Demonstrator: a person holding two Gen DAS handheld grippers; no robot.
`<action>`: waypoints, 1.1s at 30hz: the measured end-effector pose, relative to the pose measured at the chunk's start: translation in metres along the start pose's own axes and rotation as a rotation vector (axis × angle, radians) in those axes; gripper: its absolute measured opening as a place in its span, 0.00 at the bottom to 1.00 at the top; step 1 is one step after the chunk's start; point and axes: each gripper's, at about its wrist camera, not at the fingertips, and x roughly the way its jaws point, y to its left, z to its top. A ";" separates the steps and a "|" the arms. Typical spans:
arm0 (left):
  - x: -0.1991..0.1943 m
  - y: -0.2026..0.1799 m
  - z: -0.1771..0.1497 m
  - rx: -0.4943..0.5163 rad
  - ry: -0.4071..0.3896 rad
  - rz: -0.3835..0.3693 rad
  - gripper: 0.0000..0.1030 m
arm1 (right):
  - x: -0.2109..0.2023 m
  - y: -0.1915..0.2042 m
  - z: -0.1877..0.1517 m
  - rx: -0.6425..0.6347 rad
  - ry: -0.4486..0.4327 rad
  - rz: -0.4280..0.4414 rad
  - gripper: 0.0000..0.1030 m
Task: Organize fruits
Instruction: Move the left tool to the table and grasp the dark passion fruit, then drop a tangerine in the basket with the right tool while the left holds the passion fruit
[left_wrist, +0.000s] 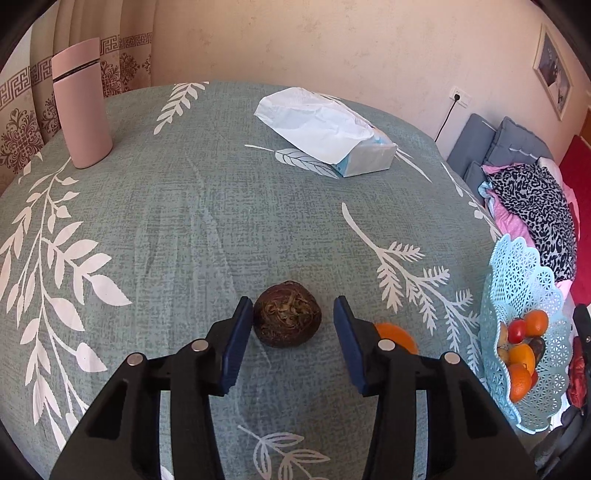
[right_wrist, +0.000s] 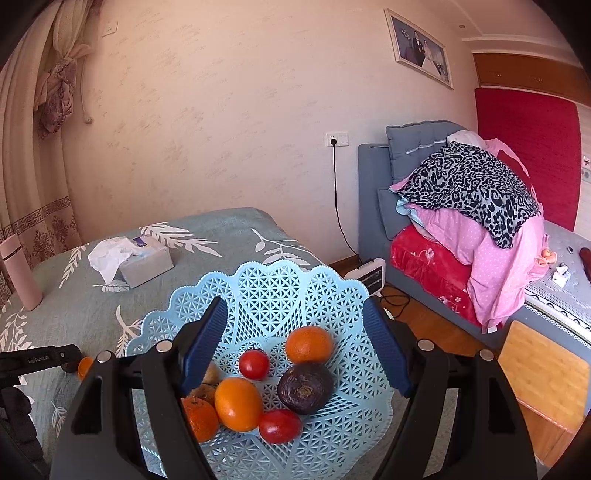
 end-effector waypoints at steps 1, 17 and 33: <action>0.000 0.000 0.000 0.002 -0.002 -0.001 0.45 | 0.000 0.002 -0.001 -0.008 0.001 0.006 0.75; -0.002 0.009 -0.003 -0.029 0.012 -0.028 0.39 | -0.006 0.025 -0.008 -0.112 -0.014 0.044 0.75; -0.063 0.037 0.007 -0.098 -0.177 0.077 0.39 | -0.002 0.157 -0.030 -0.438 0.295 0.511 0.76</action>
